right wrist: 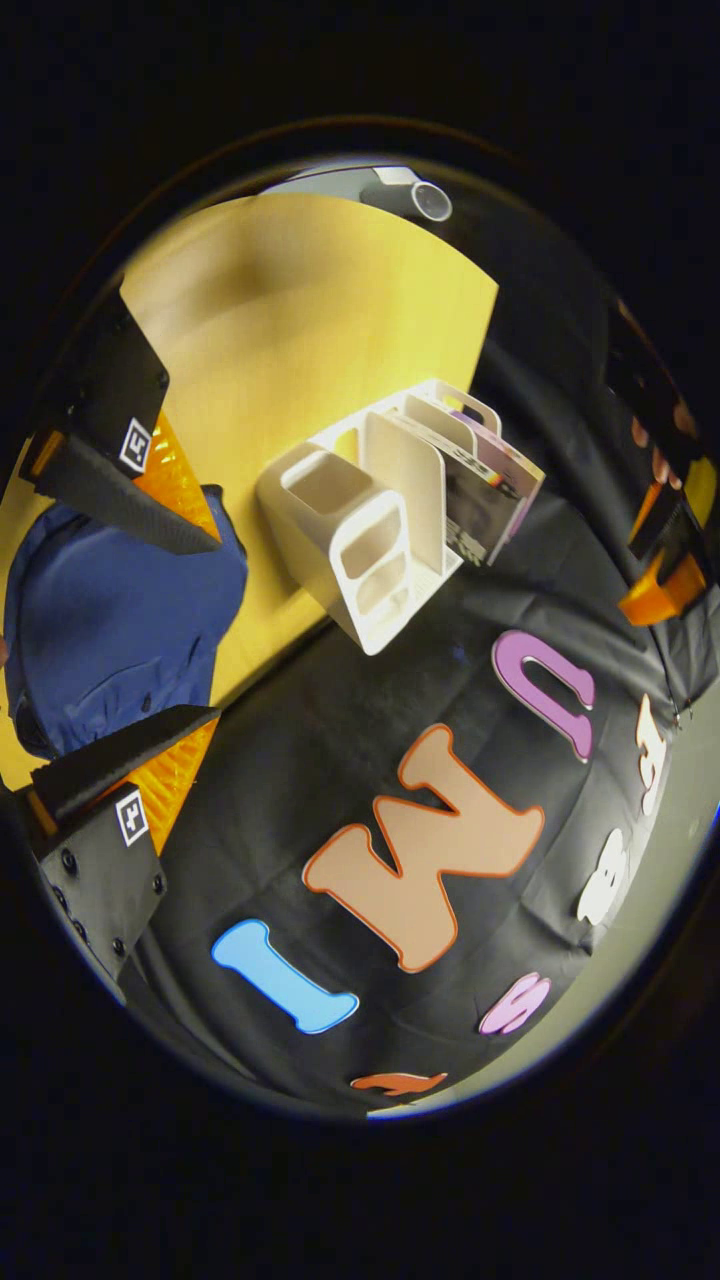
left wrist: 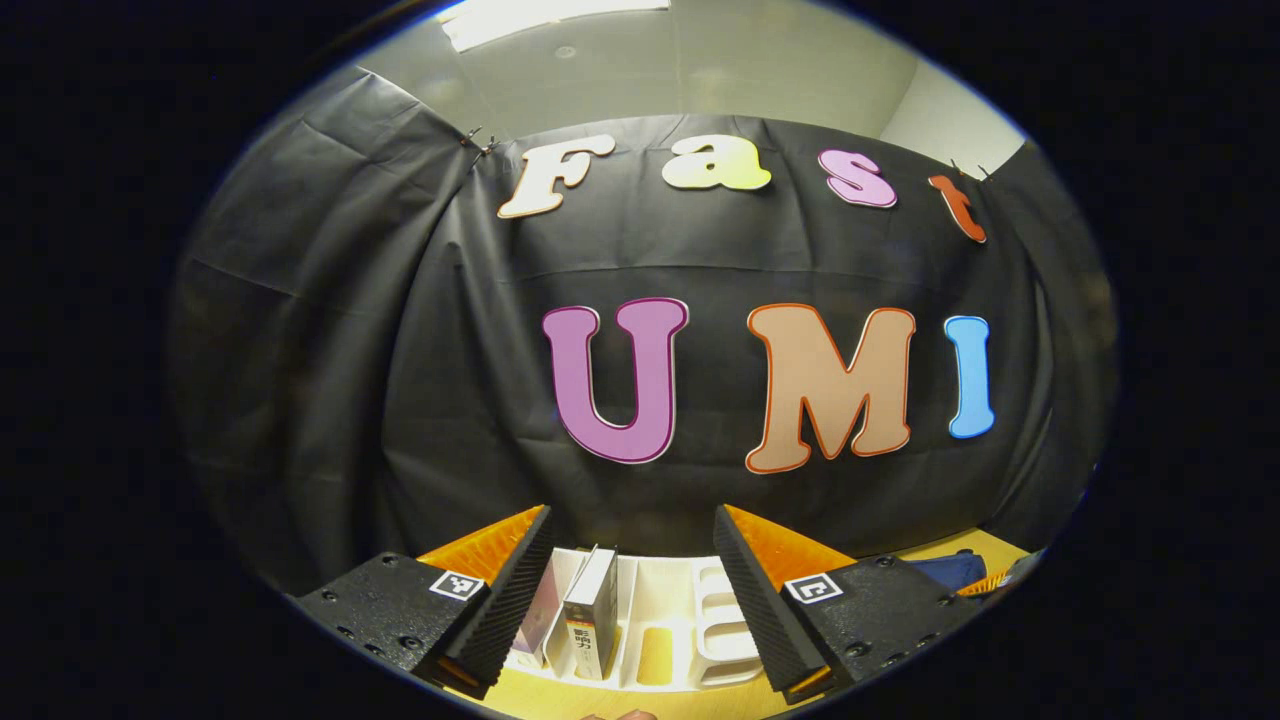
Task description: Open the schoolbag, grab two books from the bookshelf and put them into the schoolbag.
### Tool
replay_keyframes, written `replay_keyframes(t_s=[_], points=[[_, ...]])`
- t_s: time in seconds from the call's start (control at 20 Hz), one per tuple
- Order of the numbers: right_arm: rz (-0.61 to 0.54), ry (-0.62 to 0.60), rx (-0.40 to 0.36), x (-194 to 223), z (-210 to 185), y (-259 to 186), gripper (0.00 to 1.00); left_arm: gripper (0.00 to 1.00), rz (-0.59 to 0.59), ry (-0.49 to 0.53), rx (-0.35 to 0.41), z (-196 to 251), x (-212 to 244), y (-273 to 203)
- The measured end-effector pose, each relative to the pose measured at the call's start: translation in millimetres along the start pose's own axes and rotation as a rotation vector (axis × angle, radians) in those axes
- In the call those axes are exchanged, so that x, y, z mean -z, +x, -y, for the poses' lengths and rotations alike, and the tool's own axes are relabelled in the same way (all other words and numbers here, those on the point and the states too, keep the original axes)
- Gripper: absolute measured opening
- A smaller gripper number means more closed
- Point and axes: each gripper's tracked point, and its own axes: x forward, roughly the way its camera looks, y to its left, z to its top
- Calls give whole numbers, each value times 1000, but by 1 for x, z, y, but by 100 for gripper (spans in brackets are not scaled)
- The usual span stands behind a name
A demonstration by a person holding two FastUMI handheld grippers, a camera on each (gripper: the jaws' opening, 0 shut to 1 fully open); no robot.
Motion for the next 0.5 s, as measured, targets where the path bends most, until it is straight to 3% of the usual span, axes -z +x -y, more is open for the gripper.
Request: replay_keyframes(t_s=[0.1, 0.15, 0.25, 0.5], points=[[-35, -45, -13, 16, -10, 3, 100, 89, -6, 9, -7, -4, 3, 0], [-48, -59, -24, 23, -16, 5, 100, 93, -7, 14, -11, -5, 3, -1], [-62, -92, -50, 31, -29, 9, 98, 89, -10, 18, -16, -7, 4, -1], [-90, -208, -98, 52, -62, 12, 99, 93, -27, 17, -28, -13, 12, -1]])
